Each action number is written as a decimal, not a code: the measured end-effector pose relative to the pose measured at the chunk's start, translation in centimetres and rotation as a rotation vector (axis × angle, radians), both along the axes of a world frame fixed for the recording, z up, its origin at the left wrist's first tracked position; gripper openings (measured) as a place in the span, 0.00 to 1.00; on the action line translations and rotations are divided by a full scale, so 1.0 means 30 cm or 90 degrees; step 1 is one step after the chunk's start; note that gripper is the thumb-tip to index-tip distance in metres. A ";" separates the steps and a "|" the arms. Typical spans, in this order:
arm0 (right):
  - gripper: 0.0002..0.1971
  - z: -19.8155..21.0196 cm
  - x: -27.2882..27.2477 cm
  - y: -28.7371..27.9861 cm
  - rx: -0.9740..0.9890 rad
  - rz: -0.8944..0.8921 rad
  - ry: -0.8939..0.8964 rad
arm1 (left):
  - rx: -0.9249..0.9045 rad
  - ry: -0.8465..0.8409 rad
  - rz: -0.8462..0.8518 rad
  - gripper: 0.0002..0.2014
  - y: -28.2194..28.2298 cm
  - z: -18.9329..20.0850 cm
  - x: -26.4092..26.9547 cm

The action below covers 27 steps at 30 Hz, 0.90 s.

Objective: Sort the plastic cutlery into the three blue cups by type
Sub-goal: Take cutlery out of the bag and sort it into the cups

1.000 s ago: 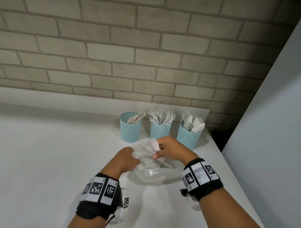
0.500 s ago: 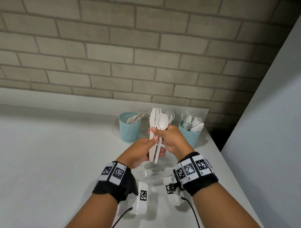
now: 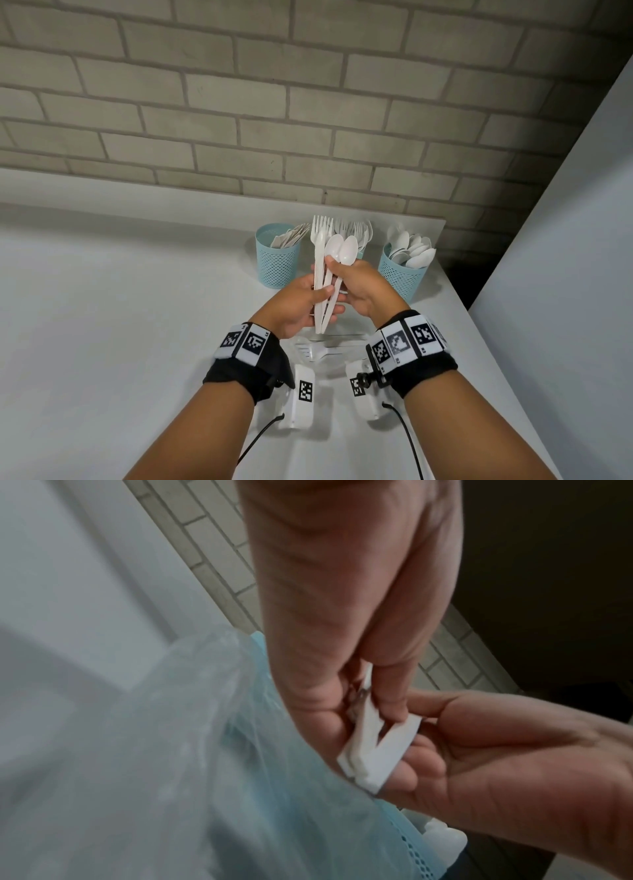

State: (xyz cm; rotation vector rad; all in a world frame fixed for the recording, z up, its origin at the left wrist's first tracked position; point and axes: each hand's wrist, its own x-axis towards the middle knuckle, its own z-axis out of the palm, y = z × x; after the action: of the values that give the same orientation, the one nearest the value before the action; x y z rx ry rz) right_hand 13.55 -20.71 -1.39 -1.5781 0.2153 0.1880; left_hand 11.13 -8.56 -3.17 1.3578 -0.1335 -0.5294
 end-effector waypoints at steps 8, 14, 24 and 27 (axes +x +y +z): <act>0.09 0.001 0.008 -0.027 -0.009 -0.082 -0.114 | -0.014 0.014 0.029 0.08 0.015 -0.034 0.008; 0.12 0.011 0.029 -0.056 -0.128 -0.044 -0.227 | 0.001 0.011 0.011 0.07 0.004 -0.024 0.021; 0.02 0.129 0.126 -0.220 -0.139 -0.277 -0.280 | -0.032 0.027 -0.027 0.09 -0.062 0.045 0.075; 0.02 0.218 0.139 -0.293 -0.147 -0.367 -0.368 | -0.021 0.021 -0.024 0.08 -0.075 0.061 0.092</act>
State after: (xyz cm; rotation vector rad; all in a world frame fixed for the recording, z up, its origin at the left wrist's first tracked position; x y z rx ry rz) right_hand 17.72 -29.50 5.14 -1.6631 0.2324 -0.7557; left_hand 13.89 -10.81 -1.34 1.3151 -0.1401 -0.5792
